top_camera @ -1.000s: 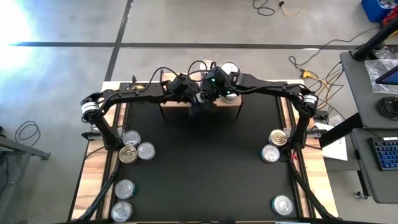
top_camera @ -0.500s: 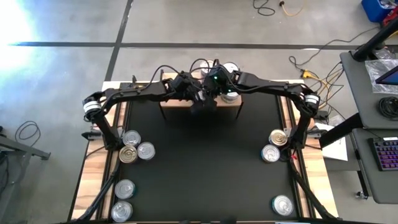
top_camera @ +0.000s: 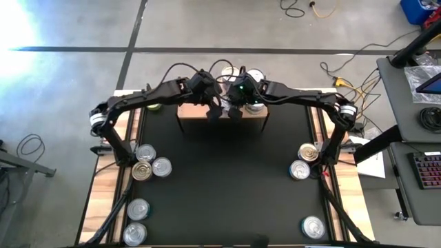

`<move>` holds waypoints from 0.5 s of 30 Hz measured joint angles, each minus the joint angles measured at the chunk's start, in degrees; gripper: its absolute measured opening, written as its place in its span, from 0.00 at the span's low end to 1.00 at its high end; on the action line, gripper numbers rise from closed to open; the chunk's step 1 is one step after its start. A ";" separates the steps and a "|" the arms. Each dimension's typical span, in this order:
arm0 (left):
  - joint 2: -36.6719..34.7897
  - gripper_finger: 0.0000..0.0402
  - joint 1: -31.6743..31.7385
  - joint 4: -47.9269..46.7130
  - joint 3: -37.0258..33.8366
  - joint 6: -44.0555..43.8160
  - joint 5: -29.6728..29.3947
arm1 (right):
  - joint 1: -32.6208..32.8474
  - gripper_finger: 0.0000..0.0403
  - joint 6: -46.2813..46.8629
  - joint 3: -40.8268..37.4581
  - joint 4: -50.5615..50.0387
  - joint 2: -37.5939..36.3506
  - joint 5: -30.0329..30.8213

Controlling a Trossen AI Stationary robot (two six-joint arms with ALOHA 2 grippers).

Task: Stack canned seafood by type on shelf
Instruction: Put the yellow-blue tuna can on the shelf

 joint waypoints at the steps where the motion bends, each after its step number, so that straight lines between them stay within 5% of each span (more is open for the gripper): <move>1: -0.63 1.00 -0.20 -0.71 0.53 -0.14 -1.21 | 0.02 0.03 0.28 0.10 -0.12 0.00 0.90; 6: -6.07 1.00 -2.41 -1.72 1.63 -1.25 -4.42 | 0.00 0.03 2.70 0.29 -0.55 -0.39 6.06; 15: -18.55 1.00 -8.15 -1.92 1.19 -5.68 -4.55 | 0.76 0.03 3.97 -0.04 -1.88 -3.50 6.09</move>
